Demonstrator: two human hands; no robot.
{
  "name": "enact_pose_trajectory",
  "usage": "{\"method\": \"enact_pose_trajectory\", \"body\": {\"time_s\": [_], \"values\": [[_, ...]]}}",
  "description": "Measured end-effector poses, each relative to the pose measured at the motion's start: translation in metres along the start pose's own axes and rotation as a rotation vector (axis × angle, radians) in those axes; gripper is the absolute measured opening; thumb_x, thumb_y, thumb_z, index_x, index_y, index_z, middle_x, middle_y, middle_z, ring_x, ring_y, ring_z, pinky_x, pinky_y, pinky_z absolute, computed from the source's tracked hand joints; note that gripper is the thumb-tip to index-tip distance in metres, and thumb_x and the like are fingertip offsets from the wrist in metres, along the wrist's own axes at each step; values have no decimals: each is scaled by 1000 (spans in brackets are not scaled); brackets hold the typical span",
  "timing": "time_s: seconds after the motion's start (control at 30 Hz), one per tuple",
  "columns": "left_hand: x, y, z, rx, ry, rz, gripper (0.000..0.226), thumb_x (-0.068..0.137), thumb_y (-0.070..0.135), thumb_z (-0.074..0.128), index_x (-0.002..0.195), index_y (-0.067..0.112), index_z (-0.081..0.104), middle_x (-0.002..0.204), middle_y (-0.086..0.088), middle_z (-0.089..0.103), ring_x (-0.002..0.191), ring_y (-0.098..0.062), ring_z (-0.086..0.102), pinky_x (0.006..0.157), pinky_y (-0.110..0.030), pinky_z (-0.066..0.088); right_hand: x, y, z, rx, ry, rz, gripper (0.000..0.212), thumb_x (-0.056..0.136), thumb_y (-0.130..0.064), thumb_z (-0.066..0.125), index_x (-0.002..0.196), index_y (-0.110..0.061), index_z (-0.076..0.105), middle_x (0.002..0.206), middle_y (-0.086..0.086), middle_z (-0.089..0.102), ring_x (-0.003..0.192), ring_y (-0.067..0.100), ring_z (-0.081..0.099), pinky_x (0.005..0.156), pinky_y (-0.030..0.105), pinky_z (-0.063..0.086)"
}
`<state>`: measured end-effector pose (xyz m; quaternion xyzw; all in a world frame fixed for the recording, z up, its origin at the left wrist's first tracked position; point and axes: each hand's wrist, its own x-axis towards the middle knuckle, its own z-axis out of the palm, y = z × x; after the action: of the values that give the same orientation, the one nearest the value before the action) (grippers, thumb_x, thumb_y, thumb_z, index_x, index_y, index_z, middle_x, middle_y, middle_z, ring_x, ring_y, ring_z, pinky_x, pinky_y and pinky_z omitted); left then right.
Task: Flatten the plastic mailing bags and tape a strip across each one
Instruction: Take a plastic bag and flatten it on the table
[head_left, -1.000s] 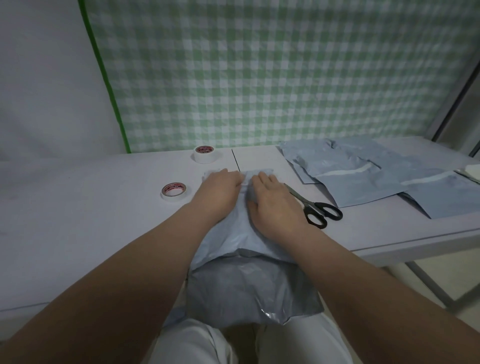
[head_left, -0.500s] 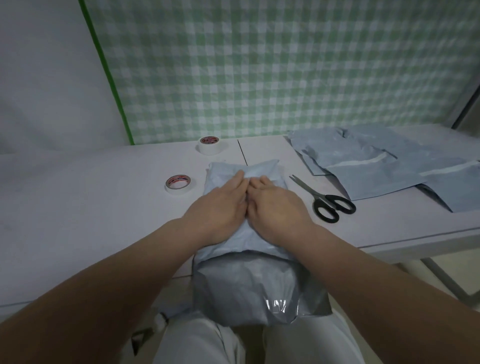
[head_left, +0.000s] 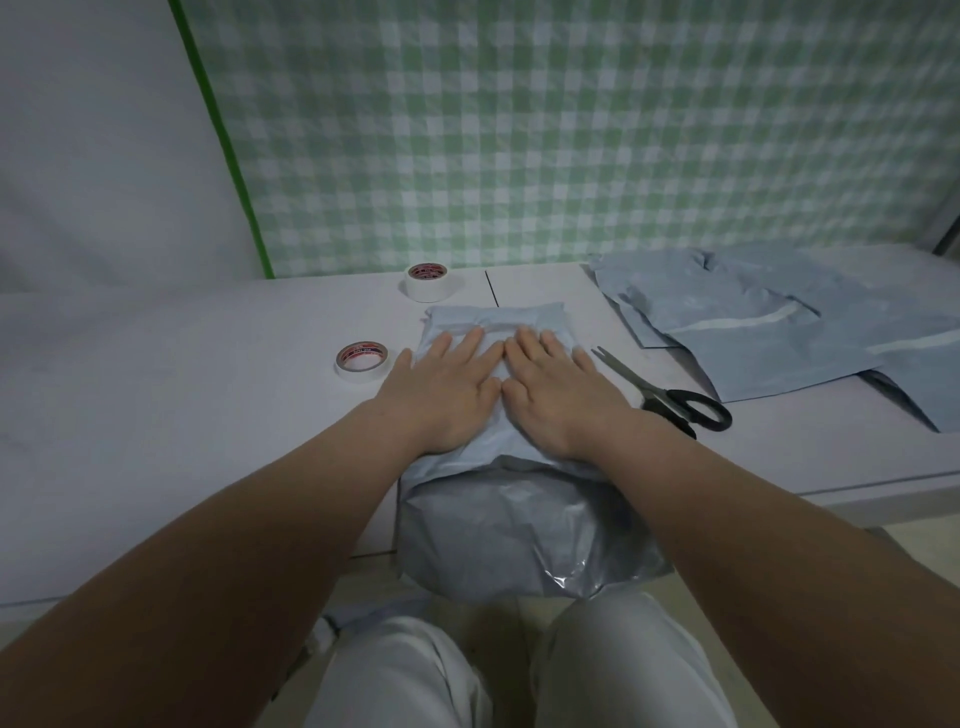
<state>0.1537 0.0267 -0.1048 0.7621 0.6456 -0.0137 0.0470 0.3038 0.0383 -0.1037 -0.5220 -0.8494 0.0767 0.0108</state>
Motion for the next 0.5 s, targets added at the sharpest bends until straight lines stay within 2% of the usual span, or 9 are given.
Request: {"method": "enact_pose_trajectory", "body": {"time_s": [0.1,0.23,0.5], "values": [[-4,-3,0,11,-9,-16,53,99,52,11,149,41,-3,159,8,-12,147,-21,-7,115,-54,1,-4,4,3,-9,12,0,58,101,-37,13,153,-16,-2,160,2,-11,147,20,-8,118,42,-2],[-12,-6,1,48,-29,-36,62,91,66,9,148,44,-3,160,4,-11,147,-21,-6,115,-54,2,-10,9,7,-25,41,13,60,99,-44,14,152,-16,8,160,3,3,146,21,5,117,44,7],[-29,-7,-4,100,-42,-96,83,80,78,6,150,36,-1,160,-10,-2,147,-22,2,116,-51,2,-20,8,5,29,76,164,70,93,-58,21,142,-8,28,148,12,30,137,27,25,114,42,19]]}}
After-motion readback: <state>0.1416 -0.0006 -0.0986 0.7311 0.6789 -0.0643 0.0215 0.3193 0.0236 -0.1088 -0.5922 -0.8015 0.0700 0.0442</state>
